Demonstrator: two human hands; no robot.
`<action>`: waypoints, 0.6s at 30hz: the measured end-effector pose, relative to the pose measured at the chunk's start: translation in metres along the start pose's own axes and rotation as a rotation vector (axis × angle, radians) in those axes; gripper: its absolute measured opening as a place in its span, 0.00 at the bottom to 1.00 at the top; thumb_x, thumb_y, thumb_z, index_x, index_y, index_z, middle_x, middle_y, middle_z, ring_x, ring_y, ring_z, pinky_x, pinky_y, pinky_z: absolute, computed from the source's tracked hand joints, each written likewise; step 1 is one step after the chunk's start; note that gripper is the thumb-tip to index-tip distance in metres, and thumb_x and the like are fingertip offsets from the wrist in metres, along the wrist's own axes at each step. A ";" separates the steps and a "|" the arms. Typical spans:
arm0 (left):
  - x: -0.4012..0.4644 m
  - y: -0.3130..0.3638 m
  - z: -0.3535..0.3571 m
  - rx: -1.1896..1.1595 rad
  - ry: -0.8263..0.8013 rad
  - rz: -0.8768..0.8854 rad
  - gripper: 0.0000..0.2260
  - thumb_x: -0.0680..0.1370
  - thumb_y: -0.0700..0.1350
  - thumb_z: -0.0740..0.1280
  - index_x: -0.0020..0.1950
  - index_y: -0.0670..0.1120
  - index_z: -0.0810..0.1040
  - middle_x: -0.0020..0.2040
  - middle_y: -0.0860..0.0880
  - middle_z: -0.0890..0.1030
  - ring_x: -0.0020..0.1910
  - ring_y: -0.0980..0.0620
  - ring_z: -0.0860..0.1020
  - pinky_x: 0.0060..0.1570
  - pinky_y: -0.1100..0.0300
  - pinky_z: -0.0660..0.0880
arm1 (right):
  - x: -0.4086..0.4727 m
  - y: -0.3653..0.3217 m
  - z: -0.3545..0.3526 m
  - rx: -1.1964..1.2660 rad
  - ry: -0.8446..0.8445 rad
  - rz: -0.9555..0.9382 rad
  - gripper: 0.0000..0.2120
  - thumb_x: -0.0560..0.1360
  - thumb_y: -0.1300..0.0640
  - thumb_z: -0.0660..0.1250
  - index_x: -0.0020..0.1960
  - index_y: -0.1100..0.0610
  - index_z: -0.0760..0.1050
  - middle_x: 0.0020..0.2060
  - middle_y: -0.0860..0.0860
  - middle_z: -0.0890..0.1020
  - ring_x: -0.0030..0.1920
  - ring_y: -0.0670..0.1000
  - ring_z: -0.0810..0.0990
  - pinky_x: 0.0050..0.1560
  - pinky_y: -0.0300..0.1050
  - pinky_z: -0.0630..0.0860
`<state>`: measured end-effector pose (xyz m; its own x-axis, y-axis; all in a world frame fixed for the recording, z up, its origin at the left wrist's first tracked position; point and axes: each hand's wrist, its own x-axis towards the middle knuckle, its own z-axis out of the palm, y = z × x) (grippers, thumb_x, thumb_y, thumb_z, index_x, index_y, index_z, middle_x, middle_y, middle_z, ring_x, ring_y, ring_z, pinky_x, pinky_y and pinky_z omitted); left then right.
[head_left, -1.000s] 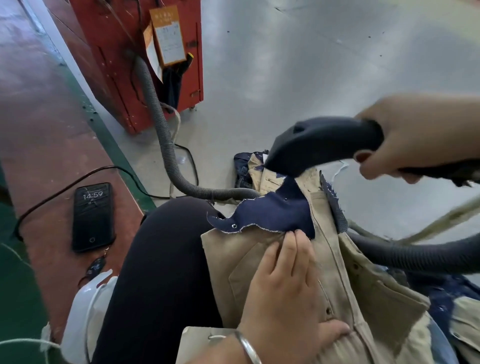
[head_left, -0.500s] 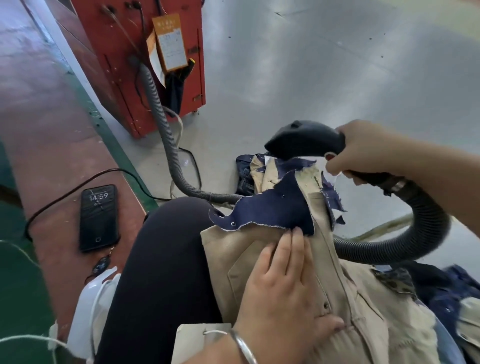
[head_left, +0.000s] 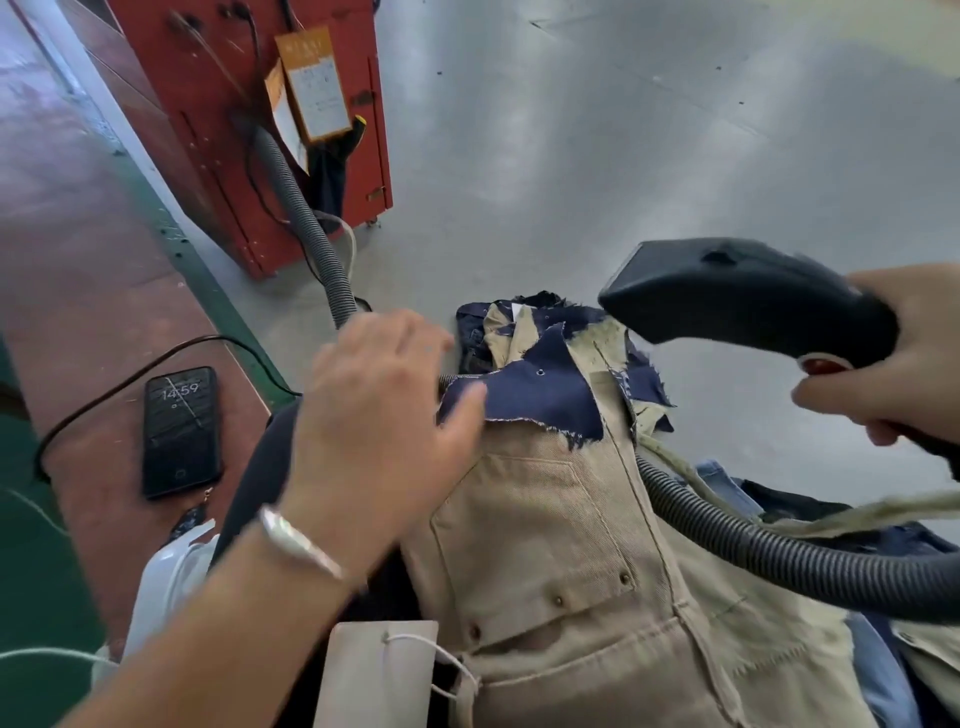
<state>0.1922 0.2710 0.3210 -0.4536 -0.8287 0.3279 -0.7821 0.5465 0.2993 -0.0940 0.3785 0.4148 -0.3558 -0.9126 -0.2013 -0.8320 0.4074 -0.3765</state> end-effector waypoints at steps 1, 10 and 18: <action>0.015 -0.010 0.001 0.020 -0.152 -0.088 0.22 0.74 0.62 0.61 0.57 0.48 0.76 0.54 0.48 0.78 0.56 0.45 0.73 0.55 0.52 0.69 | 0.000 0.004 -0.001 0.015 0.019 0.007 0.22 0.52 0.42 0.69 0.46 0.45 0.76 0.21 0.54 0.80 0.17 0.56 0.77 0.18 0.52 0.76; 0.042 -0.019 0.006 -0.790 -1.061 -0.277 0.07 0.74 0.48 0.71 0.41 0.46 0.83 0.40 0.48 0.84 0.37 0.55 0.81 0.36 0.64 0.76 | 0.003 0.000 -0.004 0.027 0.045 -0.057 0.21 0.53 0.43 0.70 0.45 0.46 0.76 0.21 0.53 0.80 0.17 0.56 0.77 0.16 0.51 0.74; 0.041 -0.004 0.009 -1.339 -0.188 -0.903 0.08 0.78 0.40 0.63 0.39 0.45 0.76 0.27 0.50 0.76 0.24 0.55 0.75 0.25 0.69 0.70 | 0.009 -0.003 -0.018 0.104 0.080 -0.069 0.18 0.53 0.44 0.69 0.42 0.48 0.77 0.21 0.54 0.79 0.19 0.54 0.79 0.24 0.45 0.78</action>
<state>0.1729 0.2331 0.3247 -0.2000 -0.8675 -0.4554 0.0568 -0.4743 0.8785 -0.1028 0.3688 0.4305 -0.3356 -0.9366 -0.1003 -0.8083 0.3411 -0.4798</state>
